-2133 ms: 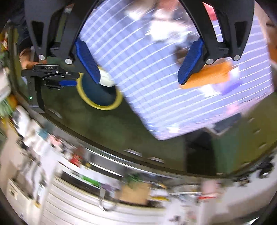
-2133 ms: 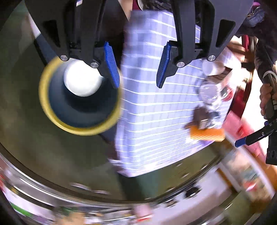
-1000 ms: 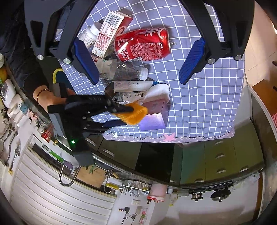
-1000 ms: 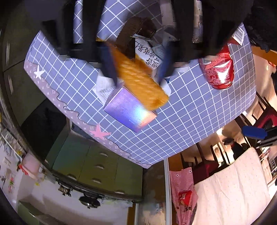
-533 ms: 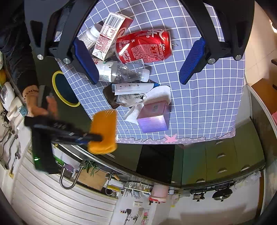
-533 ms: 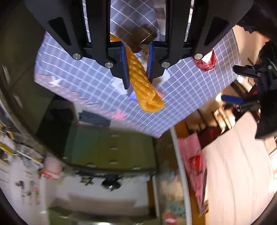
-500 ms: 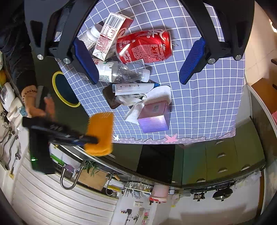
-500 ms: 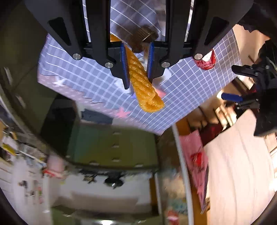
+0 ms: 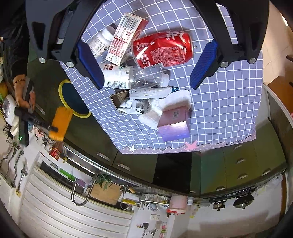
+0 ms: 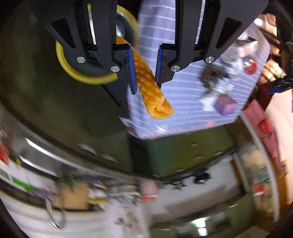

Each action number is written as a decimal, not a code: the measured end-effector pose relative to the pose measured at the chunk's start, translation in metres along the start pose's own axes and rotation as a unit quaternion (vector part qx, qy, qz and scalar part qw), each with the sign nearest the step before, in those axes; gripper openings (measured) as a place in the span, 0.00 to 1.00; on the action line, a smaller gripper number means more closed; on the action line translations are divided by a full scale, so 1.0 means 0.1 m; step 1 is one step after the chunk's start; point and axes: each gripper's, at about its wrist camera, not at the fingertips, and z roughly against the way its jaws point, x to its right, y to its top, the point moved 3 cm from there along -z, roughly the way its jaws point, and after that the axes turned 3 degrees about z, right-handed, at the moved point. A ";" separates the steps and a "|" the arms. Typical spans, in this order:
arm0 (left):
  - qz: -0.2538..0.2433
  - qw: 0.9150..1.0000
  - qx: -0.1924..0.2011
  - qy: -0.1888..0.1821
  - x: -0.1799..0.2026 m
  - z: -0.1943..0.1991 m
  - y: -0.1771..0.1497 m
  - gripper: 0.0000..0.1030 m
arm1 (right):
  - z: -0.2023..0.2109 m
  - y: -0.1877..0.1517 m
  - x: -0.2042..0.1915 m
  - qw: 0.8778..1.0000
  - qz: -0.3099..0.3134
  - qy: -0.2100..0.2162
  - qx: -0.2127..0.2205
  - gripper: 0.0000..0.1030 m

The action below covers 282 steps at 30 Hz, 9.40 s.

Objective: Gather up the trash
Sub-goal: 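Carry the orange sleeve with the right tool into the bin and release, then grasp the purple box with the left tool and lift it over the bin, then open the left tool to drop the purple box into the bin, then reach the right tool to the water bottle and grasp its body, then carry the water bottle with the right tool into the bin and release, then reach the left tool to the white milk carton and grasp it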

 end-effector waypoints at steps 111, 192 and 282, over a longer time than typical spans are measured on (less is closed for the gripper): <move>-0.222 0.954 -0.193 -0.051 3.74 -2.88 0.19 0.80 | 1.36 -1.92 1.40 0.970 -0.221 -0.093 0.033 0.63; 0.061 0.997 0.014 0.053 -0.44 0.49 -0.49 0.90 | -1.36 -0.43 -2.81 0.853 0.390 0.196 -0.288 0.52; -0.234 0.944 -0.231 -0.021 0.48 -0.79 -1.26 0.38 | -0.62 -1.16 0.43 0.977 -0.014 -0.026 -0.210 0.58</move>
